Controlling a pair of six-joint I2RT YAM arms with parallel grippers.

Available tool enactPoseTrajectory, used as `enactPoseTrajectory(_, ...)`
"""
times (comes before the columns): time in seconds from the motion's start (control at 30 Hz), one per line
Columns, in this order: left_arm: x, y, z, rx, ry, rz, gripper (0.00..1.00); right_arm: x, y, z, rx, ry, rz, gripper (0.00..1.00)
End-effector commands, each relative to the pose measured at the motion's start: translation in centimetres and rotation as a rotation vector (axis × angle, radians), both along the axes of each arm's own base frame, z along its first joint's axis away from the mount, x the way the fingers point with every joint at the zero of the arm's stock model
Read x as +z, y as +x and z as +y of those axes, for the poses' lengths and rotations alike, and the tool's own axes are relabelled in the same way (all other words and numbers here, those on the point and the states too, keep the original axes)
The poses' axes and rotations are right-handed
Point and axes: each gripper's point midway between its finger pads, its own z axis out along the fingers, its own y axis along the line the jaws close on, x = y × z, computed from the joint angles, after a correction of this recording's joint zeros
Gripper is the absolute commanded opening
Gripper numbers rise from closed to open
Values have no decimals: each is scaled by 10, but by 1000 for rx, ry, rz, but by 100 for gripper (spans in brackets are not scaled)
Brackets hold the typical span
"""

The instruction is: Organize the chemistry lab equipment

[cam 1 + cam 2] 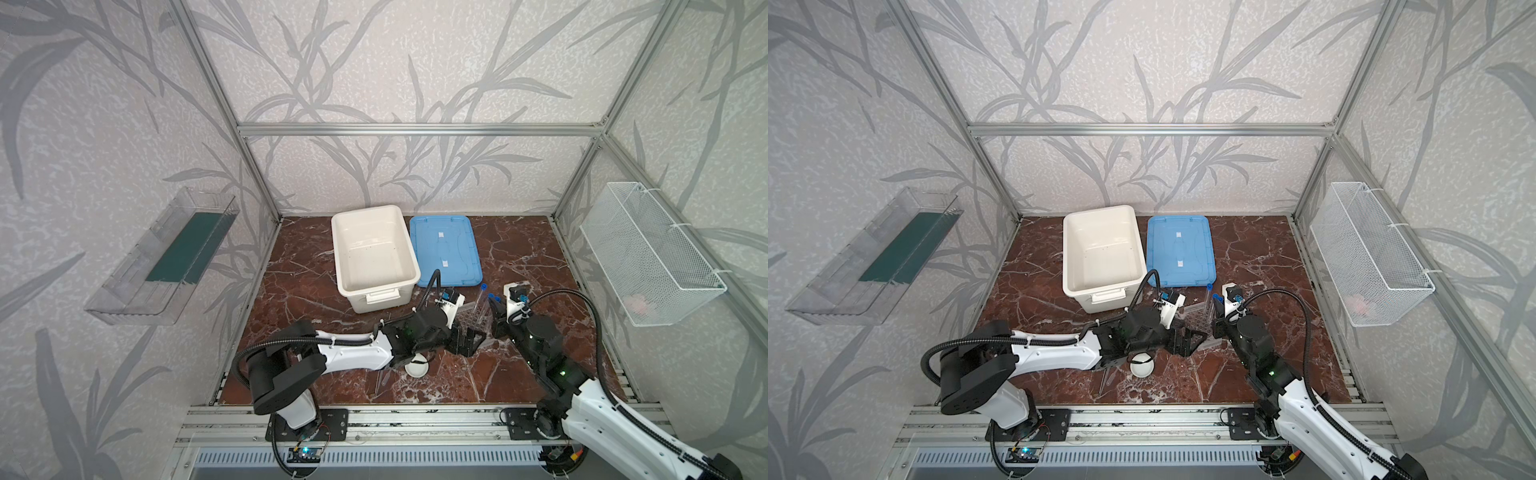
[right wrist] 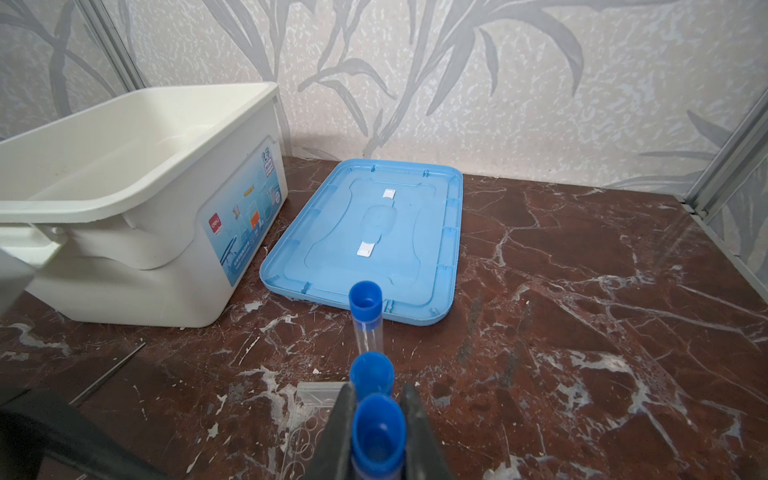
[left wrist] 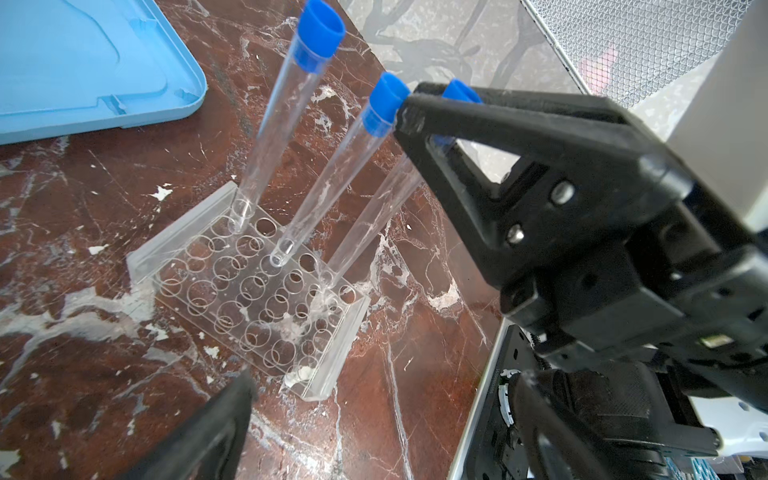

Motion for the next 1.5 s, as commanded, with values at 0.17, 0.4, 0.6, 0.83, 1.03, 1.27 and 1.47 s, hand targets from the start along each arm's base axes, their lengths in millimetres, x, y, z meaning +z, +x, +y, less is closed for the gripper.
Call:
enactPoseTrajectory(0.17, 11, 4, -7, 6, -34, -14, 99, -5, 1, -2, -17, 13, -3, 18)
enactPoseTrajectory(0.4, 11, 4, -6, 9, -33, -19, 99, -8, -1, -4, -25, 21, 0, 25)
enactPoseTrajectory(0.6, 14, 4, -5, 9, -35, -22, 99, 0, -3, -6, -30, 37, 0, 35)
enactPoseTrajectory(0.83, 51, 8, -2, 24, -25, -47, 99, 37, -11, -19, -83, 90, -20, 96)
enactPoseTrajectory(1.03, 96, 29, 27, 117, 124, -109, 99, 70, -17, -23, -81, 112, -71, 99)
enactPoseTrajectory(1.27, 172, 59, 74, 188, 100, -171, 99, 123, -13, 2, 31, 189, -90, 99)
enactPoseTrajectory(1.47, 202, 79, 138, 373, 172, -326, 99, 156, -7, 31, 159, 171, -87, 99)
